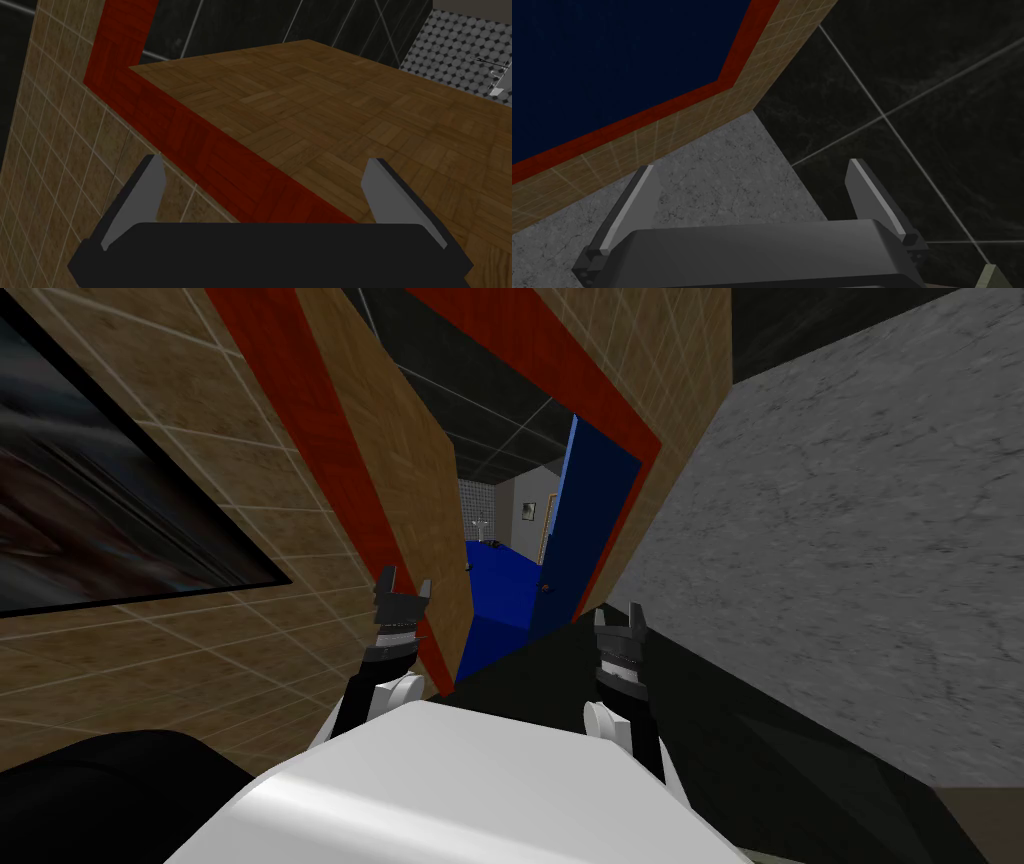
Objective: Push the door open
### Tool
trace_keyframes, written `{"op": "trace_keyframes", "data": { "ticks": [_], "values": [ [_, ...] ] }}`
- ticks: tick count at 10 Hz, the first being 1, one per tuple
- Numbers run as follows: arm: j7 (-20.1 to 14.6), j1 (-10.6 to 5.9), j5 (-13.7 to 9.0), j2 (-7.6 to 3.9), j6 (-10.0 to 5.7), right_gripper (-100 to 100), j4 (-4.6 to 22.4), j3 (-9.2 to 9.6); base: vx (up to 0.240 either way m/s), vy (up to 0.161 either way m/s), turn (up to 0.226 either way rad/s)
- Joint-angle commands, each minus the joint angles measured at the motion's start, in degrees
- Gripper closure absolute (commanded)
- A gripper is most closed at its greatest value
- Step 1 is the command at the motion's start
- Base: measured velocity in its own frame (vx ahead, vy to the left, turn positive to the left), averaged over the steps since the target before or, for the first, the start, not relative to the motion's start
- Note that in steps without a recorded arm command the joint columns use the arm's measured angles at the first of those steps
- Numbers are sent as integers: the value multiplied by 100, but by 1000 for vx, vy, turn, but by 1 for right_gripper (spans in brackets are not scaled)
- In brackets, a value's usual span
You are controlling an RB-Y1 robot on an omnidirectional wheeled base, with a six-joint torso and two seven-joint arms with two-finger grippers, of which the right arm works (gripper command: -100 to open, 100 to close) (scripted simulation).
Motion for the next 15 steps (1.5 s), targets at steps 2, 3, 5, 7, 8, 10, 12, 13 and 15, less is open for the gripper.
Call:
{"op": "trace_keyframes", "data": {
  "ticks": [2,3,5,7,8,10,12,13,15],
  "values": [
    [12,-69,21,-76,-50,-100,248,41,73,-81,66],
    [18,-109,33,-115,-79,-100,392,65,94,-76,71],
    [28,-165,51,-162,-119,-100,594,99,89,-74,51],
    [38,-225,69,-210,-162,-100,808,135,90,-62,52],
    [43,-260,80,-234,-188,-100,934,156,90,-73,68],
    [55,-331,101,-282,-239,-100,1188,198,79,-92,70],
    [69,-412,126,-326,-298,-100,1479,247,86,-100,76],
    [76,-453,139,-348,-327,-100,1627,271,91,-109,79],
    [90,-540,165,-387,-390,-100,1940,323,88,-102,81]
  ]
}}
